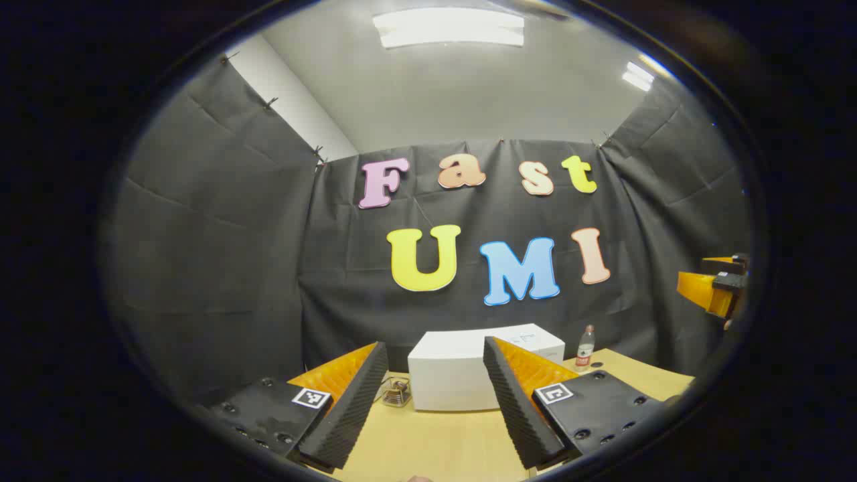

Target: Open the microwave oven with the left hand, put the food in, and close the microwave oven.

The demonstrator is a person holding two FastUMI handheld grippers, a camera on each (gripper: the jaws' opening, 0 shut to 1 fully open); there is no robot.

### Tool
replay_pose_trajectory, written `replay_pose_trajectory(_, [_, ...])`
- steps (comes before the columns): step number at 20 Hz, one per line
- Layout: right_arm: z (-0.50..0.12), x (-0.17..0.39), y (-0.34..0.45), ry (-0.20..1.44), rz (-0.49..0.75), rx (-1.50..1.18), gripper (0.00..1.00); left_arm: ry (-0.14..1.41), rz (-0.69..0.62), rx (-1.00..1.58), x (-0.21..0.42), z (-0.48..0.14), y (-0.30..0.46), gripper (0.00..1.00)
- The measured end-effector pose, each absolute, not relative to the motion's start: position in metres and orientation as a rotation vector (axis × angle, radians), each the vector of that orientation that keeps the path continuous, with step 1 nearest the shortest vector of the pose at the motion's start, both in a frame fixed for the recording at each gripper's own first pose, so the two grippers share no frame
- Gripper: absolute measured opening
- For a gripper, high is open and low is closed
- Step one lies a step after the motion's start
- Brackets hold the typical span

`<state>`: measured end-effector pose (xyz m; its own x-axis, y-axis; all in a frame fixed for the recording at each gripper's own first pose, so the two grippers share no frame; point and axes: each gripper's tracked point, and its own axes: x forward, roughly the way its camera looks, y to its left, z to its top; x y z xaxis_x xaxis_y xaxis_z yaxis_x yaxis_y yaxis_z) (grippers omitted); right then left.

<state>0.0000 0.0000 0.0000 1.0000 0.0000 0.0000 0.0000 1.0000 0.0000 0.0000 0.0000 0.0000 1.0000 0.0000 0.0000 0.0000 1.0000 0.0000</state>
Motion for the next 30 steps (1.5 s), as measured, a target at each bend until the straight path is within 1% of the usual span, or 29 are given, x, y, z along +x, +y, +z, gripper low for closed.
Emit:
replay_pose_trajectory(2, [0.002,-0.002,0.000,-0.005,0.001,-0.004,0.95,0.000,-0.001,-0.006,-0.002,0.001,-0.002,0.99])
replay_pose_trajectory(3, [0.000,-0.002,-0.001,-0.001,0.003,-0.005,0.95,0.004,0.000,-0.009,-0.005,0.000,-0.003,0.95])
replay_pose_trajectory(4, [-0.001,-0.003,0.000,0.002,0.006,-0.004,0.95,0.006,0.000,-0.014,-0.007,0.000,-0.003,0.99])
replay_pose_trajectory(5, [0.000,-0.003,-0.001,0.003,0.007,-0.002,0.95,0.005,0.000,-0.017,-0.009,0.002,-0.004,0.95])
replay_pose_trajectory(6, [-0.001,-0.004,-0.002,0.005,0.007,-0.001,0.95,0.004,0.002,-0.017,-0.009,0.002,-0.005,0.95])
replay_pose_trajectory(7, [-0.002,-0.005,-0.002,0.010,0.009,0.001,0.95,0.003,0.004,-0.015,-0.011,0.003,-0.006,0.95])
replay_pose_trajectory(8, [-0.002,-0.005,-0.002,0.010,0.013,0.004,0.95,0.001,0.005,-0.014,-0.012,0.004,-0.008,0.99])
replay_pose_trajectory(10, [-0.001,-0.005,-0.006,0.005,0.017,0.006,0.95,0.000,0.006,-0.011,-0.014,0.004,-0.013,0.95])
replay_pose_trajectory(11, [-0.002,-0.004,-0.007,0.005,0.020,0.006,0.95,0.000,0.009,-0.010,-0.014,0.005,-0.015,0.99])
replay_pose_trajectory(15, [-0.006,-0.005,-0.018,0.011,0.032,0.012,0.95,0.007,0.014,-0.006,-0.018,0.005,-0.029,0.92])
replay_pose_trajectory(16, [-0.006,-0.004,-0.022,0.011,0.033,0.013,0.95,0.009,0.017,-0.005,-0.019,0.005,-0.034,0.95])
replay_pose_trajectory(19, [-0.008,-0.003,-0.033,0.010,0.047,0.022,0.95,0.010,0.013,-0.023,-0.019,0.002,-0.052,0.95])
replay_pose_trajectory(21, [-0.010,-0.002,-0.041,0.012,0.058,0.033,0.95,0.010,0.016,-0.043,-0.018,0.001,-0.063,0.99])
replay_pose_trajectory(24, [-0.010,-0.003,-0.049,0.012,0.085,0.042,0.95,0.004,0.041,-0.044,-0.015,-0.002,-0.071,0.99])
replay_pose_trajectory(25, [-0.009,-0.003,-0.054,0.006,0.088,0.039,0.95,-0.003,0.050,-0.032,-0.014,0.002,-0.073,0.95])
replay_pose_trajectory(26, [-0.008,-0.003,-0.058,0.004,0.090,0.037,0.95,-0.010,0.055,-0.023,-0.014,0.003,-0.074,0.99])
replay_pose_trajectory(29, [-0.005,0.000,-0.063,-0.006,0.086,0.047,0.95,-0.026,0.049,-0.006,-0.006,0.008,-0.083,0.99])
replay_pose_trajectory(30, [-0.004,0.001,-0.063,-0.007,0.083,0.051,0.95,-0.026,0.042,-0.003,0.000,0.005,-0.086,0.95])
